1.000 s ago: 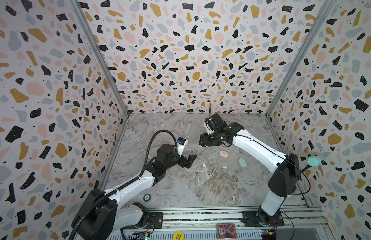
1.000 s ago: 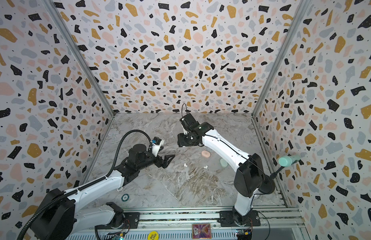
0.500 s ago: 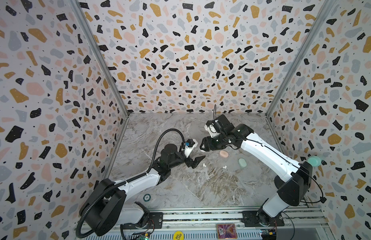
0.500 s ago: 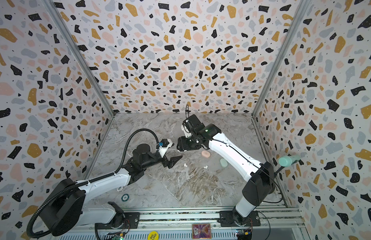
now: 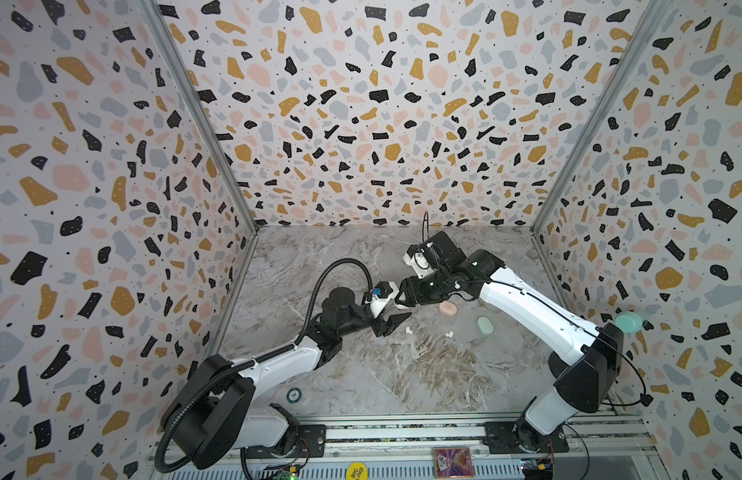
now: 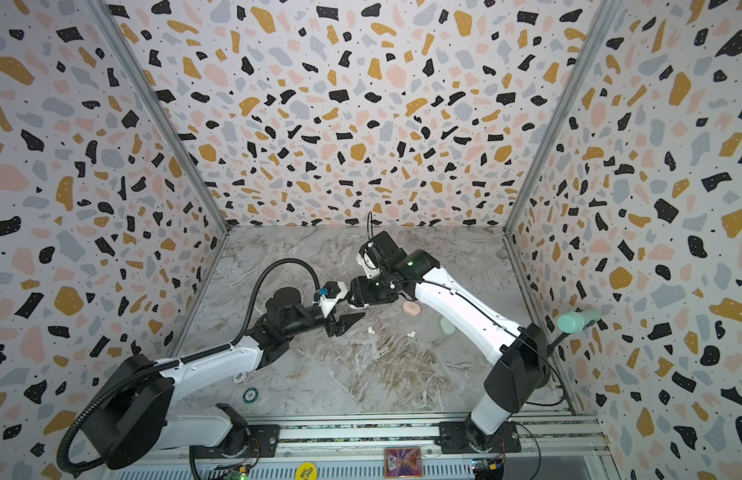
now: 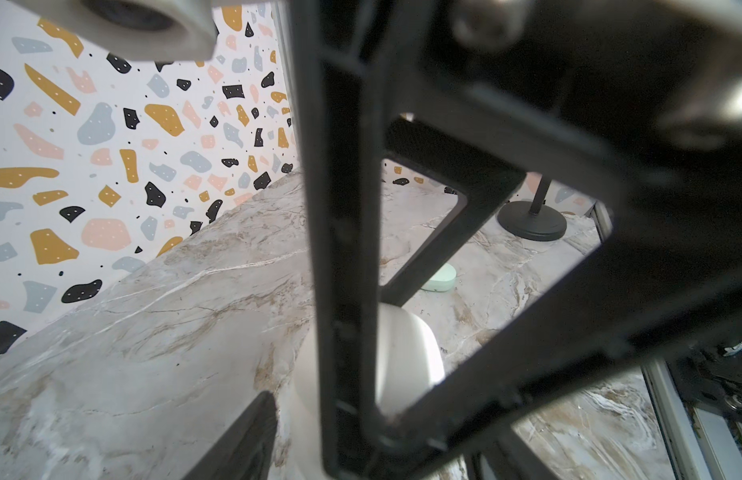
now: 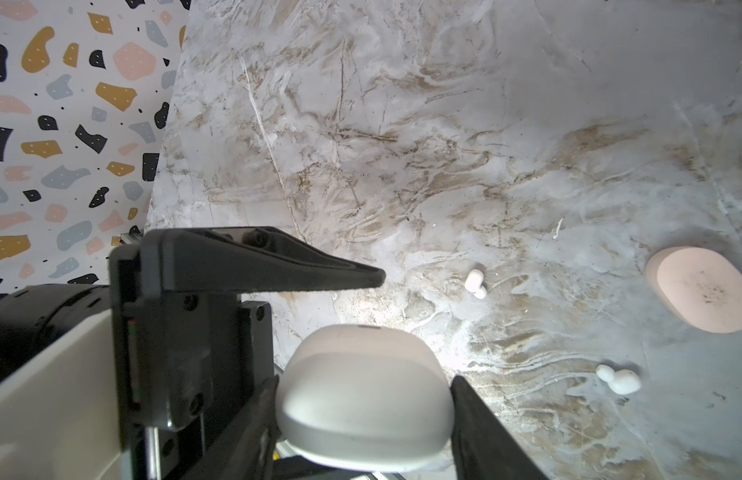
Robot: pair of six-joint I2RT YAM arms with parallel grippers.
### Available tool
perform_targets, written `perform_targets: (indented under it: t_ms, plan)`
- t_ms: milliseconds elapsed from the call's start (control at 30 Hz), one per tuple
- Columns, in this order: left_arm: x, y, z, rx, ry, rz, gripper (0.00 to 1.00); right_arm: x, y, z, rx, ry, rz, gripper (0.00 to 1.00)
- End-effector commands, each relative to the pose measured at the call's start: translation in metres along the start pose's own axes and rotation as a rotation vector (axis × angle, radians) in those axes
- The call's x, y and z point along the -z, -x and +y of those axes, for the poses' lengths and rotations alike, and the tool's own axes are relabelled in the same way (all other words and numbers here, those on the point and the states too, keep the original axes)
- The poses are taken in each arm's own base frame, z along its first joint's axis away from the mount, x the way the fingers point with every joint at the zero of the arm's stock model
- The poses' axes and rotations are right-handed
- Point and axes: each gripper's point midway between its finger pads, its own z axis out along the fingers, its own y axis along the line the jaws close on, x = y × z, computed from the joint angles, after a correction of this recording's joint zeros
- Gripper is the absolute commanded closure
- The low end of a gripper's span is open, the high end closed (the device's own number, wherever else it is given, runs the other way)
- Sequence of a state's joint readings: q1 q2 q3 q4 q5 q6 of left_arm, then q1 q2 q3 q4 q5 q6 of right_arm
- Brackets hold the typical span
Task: Insert the wireless bluetooth earbuds into the charging case
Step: 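Close the left gripper on the white case while the right gripper holds it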
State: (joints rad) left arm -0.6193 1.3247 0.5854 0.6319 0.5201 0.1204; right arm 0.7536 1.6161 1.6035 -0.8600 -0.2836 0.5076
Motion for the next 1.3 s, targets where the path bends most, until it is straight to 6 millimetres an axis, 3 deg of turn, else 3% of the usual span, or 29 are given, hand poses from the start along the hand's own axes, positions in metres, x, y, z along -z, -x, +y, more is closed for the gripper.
perform_targets:
  t_ms: [0,633,900,1267]
  plan:
    - [0.001,0.029,-0.002,-0.064,-0.015,-0.089,0.33,0.017,0.008,0.015,0.017,0.041,-0.042,0.44]
    - [0.002,0.031,-0.004,-0.072,-0.027,-0.096,0.53,0.017,0.007,0.023,0.02,0.065,-0.044,0.44]
    - [0.002,0.032,-0.005,-0.072,-0.027,-0.099,0.57,0.018,0.006,0.025,0.02,0.072,-0.041,0.44]
    - [0.004,0.035,-0.009,-0.058,-0.05,-0.114,0.62,0.028,0.009,0.023,0.016,0.07,-0.066,0.2]
